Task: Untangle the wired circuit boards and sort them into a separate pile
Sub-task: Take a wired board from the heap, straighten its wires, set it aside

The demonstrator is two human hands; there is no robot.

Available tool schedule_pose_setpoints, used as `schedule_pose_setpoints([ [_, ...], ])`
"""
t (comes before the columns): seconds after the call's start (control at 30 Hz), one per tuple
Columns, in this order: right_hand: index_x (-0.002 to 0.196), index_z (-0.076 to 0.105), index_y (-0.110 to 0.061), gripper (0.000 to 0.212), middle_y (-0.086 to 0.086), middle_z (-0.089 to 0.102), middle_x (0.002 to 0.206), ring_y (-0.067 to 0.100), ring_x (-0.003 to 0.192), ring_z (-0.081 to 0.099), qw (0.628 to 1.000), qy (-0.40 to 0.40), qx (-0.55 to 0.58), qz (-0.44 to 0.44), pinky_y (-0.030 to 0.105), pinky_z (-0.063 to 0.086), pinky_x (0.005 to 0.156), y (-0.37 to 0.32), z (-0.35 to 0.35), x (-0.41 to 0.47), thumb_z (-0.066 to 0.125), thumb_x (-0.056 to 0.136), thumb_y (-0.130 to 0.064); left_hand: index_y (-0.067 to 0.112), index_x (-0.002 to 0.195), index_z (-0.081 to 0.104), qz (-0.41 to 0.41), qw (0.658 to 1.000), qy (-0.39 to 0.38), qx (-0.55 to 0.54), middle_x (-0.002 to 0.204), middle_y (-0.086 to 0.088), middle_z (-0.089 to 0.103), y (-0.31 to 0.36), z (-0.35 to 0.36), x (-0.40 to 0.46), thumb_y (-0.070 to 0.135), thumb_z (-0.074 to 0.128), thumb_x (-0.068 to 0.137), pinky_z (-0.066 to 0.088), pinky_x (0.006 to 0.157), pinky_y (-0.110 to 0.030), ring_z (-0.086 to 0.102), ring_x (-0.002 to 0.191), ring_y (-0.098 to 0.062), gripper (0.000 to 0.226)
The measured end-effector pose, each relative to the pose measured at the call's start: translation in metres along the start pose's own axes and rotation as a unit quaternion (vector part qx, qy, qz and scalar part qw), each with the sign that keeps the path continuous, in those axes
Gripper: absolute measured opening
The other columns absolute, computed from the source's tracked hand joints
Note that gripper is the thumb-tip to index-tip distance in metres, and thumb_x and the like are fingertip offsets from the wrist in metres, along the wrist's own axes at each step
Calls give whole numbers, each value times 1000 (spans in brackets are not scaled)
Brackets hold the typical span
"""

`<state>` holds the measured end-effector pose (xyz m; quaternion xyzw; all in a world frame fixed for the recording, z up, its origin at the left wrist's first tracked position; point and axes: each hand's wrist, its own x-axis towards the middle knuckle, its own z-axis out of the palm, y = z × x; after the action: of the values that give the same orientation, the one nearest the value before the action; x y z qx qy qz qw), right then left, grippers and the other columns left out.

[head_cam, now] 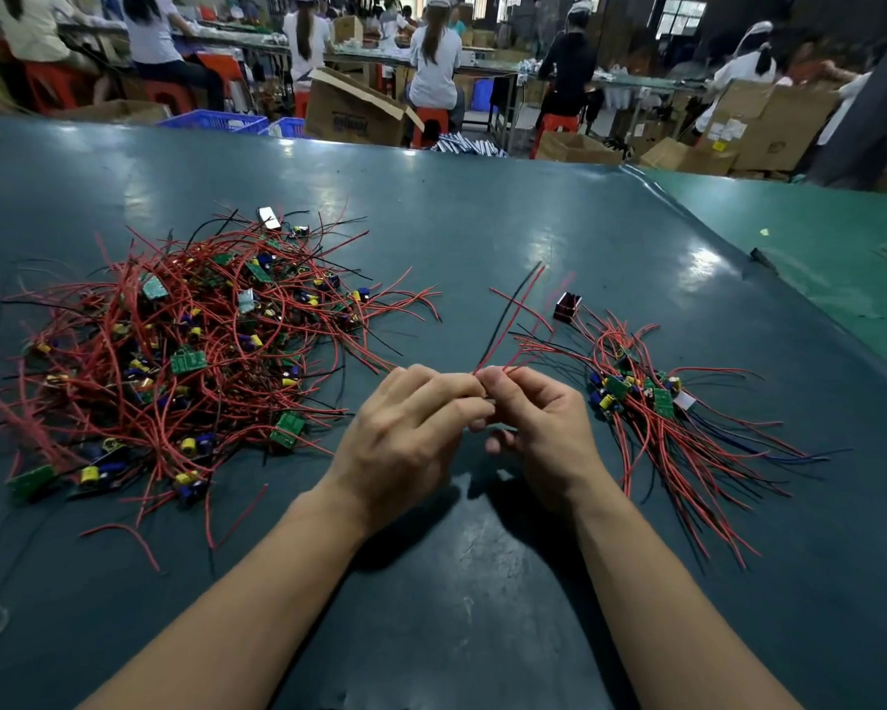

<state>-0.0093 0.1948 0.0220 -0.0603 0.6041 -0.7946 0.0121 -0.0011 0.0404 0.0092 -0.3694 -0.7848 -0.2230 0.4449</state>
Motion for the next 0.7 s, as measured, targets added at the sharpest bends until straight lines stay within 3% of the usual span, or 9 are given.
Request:
schedule_pose_setpoints([
  [0.1, 86, 72, -8, 15, 3, 73, 75, 12, 56, 65, 999, 31, -29, -18, 21, 49, 43, -1, 1, -2, 60, 94, -13, 1, 93, 68, -76, 995, 35, -55, 100, -11, 62, 4, 0, -3, 6, 74, 82, 52, 76, -36, 61, 84, -25, 13],
  [0.17, 89, 72, -9, 14, 2, 75, 78, 12, 57, 67, 999, 29, -38, -23, 22, 50, 43, 0, 4, -3, 60, 95, -11, 2, 95, 63, -178, 979, 41, -93, 94, -7, 58, 4, -1, -4, 18, 77, 80, 51, 67, -30, 58, 77, -17, 26],
  [0.27, 93, 73, -14, 14, 0, 76, 83, 15, 60, 68, 998, 18, -48, -30, 23, 51, 43, 3, 8, -5, 61, 94, -8, 7, 108, 64, -299, 943, 32, -141, 90, -2, 61, 1, -2, 0, 23, 73, 82, 52, 61, -35, 60, 70, -14, 32],
  [0.5, 93, 74, -22, 20, 0, 75, 89, 15, 62, 69, 993, 41, -98, -57, 21, 49, 41, 7, 9, -5, 62, 93, -6, 14, 98, 67, -356, 906, 6, -228, 87, 5, 71, -4, 0, -2, 8, 74, 83, 58, 69, -32, 69, 75, -13, 17],
  [0.7, 100, 73, -16, 14, -2, 76, 92, 21, 66, 72, 999, 45, 1, -7, 25, 52, 42, 3, 10, -3, 60, 95, -14, 14, 90, 66, -408, 867, 24, -284, 85, 0, 72, -10, 1, -3, 2, 74, 83, 56, 76, -29, 71, 79, -17, 16],
])
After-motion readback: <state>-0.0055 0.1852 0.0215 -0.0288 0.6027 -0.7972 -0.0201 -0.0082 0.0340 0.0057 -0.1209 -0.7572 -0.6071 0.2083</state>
